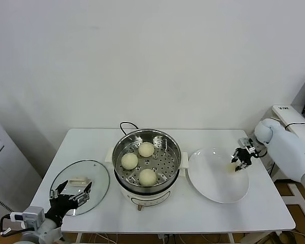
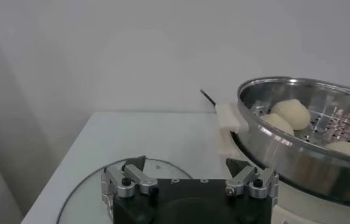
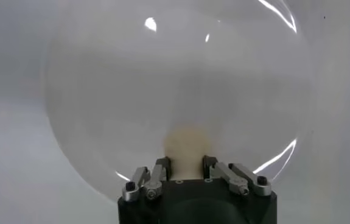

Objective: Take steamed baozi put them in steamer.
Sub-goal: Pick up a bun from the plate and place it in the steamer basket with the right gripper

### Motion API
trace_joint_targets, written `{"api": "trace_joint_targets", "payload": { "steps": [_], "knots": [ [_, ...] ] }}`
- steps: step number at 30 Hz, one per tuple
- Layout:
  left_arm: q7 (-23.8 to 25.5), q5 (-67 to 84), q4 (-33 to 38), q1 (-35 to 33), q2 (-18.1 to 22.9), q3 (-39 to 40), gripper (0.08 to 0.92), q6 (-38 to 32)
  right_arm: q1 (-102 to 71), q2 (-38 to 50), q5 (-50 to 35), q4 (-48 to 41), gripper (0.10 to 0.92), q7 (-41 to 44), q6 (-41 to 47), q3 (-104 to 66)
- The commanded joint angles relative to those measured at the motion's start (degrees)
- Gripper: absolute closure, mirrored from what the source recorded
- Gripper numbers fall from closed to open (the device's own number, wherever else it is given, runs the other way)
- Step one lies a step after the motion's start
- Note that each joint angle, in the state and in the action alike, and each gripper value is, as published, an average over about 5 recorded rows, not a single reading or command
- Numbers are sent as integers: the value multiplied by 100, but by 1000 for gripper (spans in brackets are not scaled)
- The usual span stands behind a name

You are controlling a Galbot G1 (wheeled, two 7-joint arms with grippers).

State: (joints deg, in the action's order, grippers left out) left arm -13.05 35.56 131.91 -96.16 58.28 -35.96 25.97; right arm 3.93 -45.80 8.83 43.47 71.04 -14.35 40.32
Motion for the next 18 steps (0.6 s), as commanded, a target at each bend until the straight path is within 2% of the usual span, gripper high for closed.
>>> {"api": "trace_joint_targets", "payload": {
  "steps": [1,10,18],
  "knots": [
    [-23,-26,-1,15,10,21,177,10,1834,983,-1880,1830,679,69,1050,2478],
    [-40,-48,-2,18,4,30,177,20,4274,1086,-3589,3377,664,-229,2276,4690],
    [-60,-51,-3,8,2,29,177,27,5048,523,-4423,4073,651,-801,3082,5124]
  ]
}}
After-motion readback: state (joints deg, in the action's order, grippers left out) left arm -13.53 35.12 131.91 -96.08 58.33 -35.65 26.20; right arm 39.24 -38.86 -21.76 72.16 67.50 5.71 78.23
